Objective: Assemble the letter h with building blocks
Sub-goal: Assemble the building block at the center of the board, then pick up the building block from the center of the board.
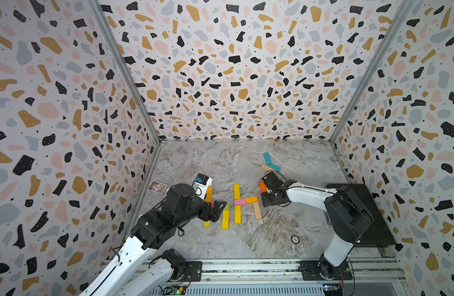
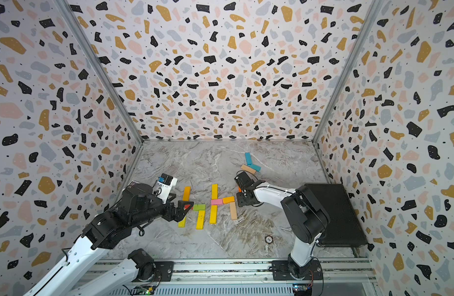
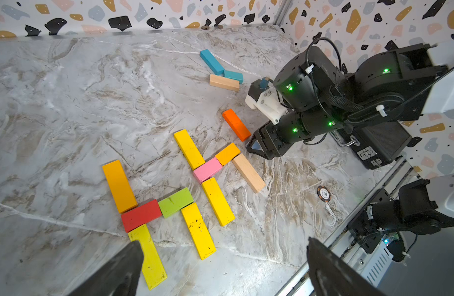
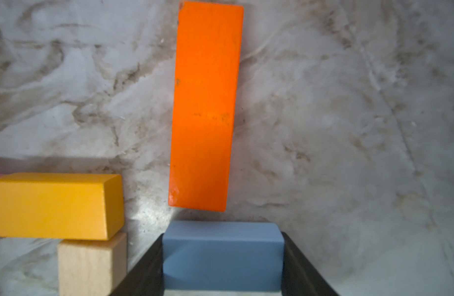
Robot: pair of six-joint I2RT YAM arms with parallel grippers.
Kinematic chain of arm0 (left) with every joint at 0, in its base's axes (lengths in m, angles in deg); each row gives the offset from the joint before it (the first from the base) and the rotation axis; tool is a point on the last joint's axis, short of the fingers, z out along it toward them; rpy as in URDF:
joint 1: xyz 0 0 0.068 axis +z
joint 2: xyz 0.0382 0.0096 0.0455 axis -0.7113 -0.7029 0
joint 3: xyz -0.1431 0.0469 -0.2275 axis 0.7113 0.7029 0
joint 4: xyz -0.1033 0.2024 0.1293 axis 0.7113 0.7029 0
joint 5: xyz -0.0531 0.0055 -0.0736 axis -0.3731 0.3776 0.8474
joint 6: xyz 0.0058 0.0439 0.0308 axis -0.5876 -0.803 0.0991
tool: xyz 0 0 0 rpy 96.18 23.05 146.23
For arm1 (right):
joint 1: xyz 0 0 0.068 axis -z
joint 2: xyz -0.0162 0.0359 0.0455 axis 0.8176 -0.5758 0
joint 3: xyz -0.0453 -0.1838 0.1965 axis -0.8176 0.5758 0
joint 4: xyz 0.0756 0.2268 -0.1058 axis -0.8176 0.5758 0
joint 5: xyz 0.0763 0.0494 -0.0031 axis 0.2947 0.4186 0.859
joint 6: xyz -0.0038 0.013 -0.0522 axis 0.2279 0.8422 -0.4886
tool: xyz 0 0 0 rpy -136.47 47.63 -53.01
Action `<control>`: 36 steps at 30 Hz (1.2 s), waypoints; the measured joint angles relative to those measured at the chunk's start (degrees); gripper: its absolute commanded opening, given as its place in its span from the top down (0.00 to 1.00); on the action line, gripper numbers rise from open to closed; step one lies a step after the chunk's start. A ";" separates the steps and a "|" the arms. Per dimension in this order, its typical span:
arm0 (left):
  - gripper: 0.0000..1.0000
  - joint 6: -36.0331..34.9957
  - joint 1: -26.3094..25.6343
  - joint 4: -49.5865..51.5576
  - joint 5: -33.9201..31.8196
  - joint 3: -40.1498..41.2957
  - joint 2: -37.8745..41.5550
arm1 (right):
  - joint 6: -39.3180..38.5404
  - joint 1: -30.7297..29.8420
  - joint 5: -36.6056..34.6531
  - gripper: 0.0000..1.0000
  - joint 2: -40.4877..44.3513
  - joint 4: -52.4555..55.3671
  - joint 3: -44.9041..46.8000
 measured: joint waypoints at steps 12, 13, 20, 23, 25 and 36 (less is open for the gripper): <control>0.01 0.00 0.09 0.00 0.02 0.00 0.00 | 0.07 0.22 -0.13 0.29 -1.57 -0.02 -1.70; 0.01 0.00 0.13 0.00 0.02 0.00 0.00 | 0.07 0.22 -0.15 0.28 -1.60 -0.04 -1.70; 0.01 0.00 0.24 0.00 0.35 0.00 0.00 | 0.31 0.22 0.00 0.19 -1.60 -0.57 -1.70; 0.01 0.00 0.28 0.00 0.39 0.00 0.00 | 0.39 0.22 -0.02 0.17 -1.55 -1.01 -1.70; 0.01 0.00 0.28 0.00 0.42 0.00 0.00 | 0.48 0.22 -0.17 0.11 -1.20 -1.14 -1.73; 0.01 0.00 0.52 -0.02 0.57 0.00 0.50 | 0.28 2.19 -2.75 0.12 5.99 -0.87 -9.99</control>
